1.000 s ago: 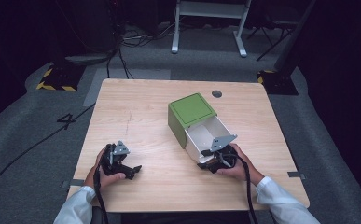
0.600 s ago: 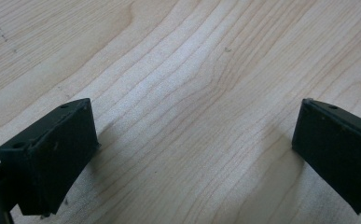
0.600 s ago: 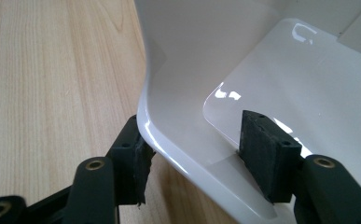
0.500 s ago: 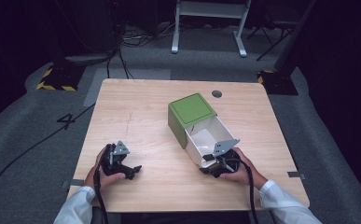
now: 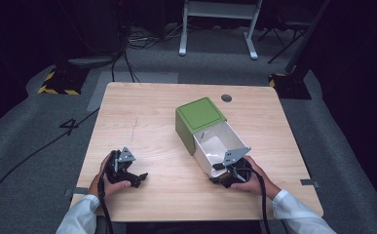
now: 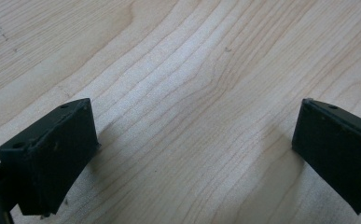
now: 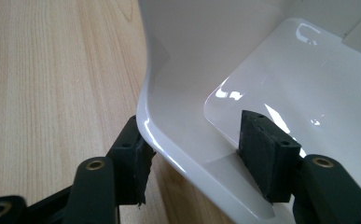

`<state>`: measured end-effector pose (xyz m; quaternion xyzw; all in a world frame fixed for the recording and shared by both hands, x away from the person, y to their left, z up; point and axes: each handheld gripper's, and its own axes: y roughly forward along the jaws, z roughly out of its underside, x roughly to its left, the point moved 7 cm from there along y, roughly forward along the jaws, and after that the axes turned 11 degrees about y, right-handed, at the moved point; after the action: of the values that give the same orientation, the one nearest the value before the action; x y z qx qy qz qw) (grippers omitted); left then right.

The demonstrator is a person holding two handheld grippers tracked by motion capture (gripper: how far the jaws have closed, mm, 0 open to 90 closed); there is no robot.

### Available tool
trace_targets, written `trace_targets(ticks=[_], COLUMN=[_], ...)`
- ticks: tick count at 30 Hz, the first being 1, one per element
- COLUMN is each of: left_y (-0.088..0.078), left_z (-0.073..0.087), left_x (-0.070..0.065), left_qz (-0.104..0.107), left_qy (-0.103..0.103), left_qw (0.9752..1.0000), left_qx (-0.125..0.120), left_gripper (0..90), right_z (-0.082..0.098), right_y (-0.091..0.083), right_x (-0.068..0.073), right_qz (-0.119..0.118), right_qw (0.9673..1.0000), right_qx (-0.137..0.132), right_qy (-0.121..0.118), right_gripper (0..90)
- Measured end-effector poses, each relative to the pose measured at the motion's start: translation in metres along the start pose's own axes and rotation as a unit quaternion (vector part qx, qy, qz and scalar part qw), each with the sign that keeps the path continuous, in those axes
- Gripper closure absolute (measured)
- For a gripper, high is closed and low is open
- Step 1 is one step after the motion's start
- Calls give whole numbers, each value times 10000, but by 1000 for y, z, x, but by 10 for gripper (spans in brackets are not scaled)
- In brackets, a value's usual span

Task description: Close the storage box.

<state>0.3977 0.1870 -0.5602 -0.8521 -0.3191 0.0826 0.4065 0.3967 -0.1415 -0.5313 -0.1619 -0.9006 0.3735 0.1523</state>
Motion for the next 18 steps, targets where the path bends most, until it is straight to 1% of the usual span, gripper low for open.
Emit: trace_targets(ticks=[3, 9, 12, 13, 16, 18], left_y=[0, 0, 0, 0, 0, 0], left_z=[0, 0, 0, 0, 0, 0], left_x=[0, 0, 0, 0, 0, 0], left_qz=[0, 0, 0, 0, 0, 0], left_qy=[-1, -1, -2, -1, -2, -2], left_qw=[10000, 10000, 10000, 10000, 10000, 10000], left_qx=[0, 0, -1, 0, 0, -1], left_gripper=[3, 3, 3, 3, 3, 3], right_z=[0, -4, -4, -3, -3, -3], right_y=[-2, -7, -9, -13, -15, -18], right_x=[0, -1, -1, -2, -2, -3], right_qz=[24, 67, 87, 117, 153, 226], right_qw=[10000, 9999, 9999, 9998, 9998, 9995], right_qx=[-10, -133, -146, -155, -142, -132], right_qy=[-3, -12, -19, -44, -75, -152], right_gripper=[429, 366, 357, 347, 333, 318])
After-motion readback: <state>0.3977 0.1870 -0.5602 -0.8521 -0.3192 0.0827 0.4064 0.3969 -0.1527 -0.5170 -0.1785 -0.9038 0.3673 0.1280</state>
